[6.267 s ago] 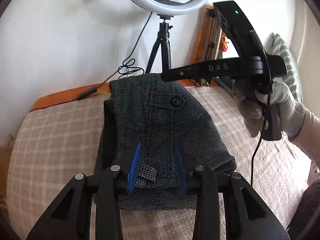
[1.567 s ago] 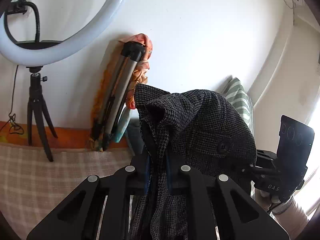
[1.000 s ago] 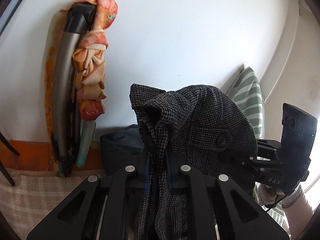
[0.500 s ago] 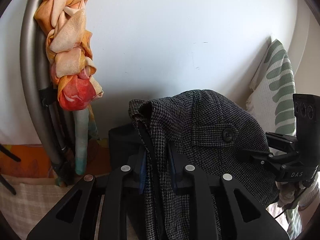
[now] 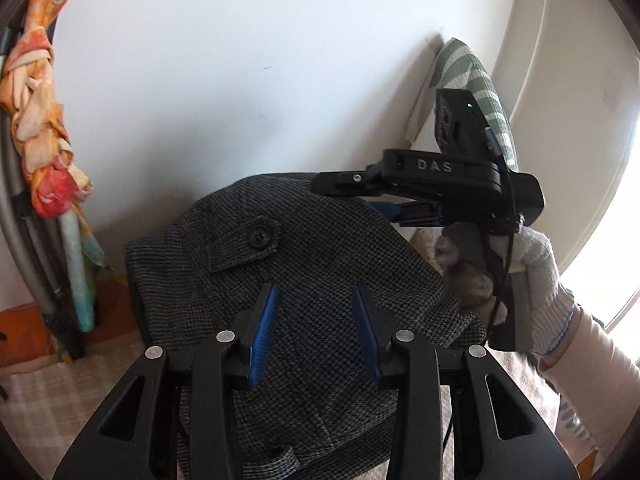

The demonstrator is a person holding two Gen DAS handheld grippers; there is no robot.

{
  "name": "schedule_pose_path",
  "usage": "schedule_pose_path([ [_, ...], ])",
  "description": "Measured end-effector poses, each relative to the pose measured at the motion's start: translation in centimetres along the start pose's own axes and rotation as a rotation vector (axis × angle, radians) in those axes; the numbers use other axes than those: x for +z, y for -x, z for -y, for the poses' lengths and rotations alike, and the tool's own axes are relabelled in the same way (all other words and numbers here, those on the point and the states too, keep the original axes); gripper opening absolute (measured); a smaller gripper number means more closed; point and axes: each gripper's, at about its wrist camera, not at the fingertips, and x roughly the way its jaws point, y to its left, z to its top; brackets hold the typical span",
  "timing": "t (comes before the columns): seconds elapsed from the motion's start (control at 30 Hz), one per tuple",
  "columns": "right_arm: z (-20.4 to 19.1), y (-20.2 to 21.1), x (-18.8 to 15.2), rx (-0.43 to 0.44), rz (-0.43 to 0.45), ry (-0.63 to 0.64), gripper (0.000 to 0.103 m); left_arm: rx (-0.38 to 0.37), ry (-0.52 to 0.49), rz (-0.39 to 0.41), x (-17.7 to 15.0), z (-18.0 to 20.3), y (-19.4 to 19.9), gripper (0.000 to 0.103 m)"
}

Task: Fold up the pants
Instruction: 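Carry the shorts onto the folded trousers stack and open both tools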

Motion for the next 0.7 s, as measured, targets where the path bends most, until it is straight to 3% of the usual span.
schedule_pose_path([
  [0.13, 1.6, -1.6, 0.4, 0.03, -0.039, -0.082, 0.074, -0.067, 0.01, -0.043, -1.3, 0.5, -1.8, 0.034],
  [0.27, 1.3, -2.4, 0.7, 0.012, -0.058, -0.06, 0.055, -0.158, 0.028, -0.055, -2.0, 0.4, -1.5, 0.034],
  [0.37, -0.3, -1.7, 0.7, 0.028, -0.032, 0.011, 0.031, -0.177, -0.01, -0.086, -2.5, 1.4, -1.9, 0.034],
  [0.5, -3.3, 0.4, 0.4, 0.024, -0.007, 0.202, 0.02, -0.184, -0.039, -0.12, -3.3, 2.8, -3.7, 0.034],
  [0.57, -3.9, 0.9, 0.1, -0.068, -0.006, 0.297, 0.019, -0.182, -0.036, -0.129, -3.4, 3.4, -4.9, 0.034],
  [0.7, -0.6, 0.4, -0.1, -0.214, -0.013, 0.242, 0.016, -0.113, -0.129, -0.129, -4.0, 5.7, -6.3, 0.034],
])
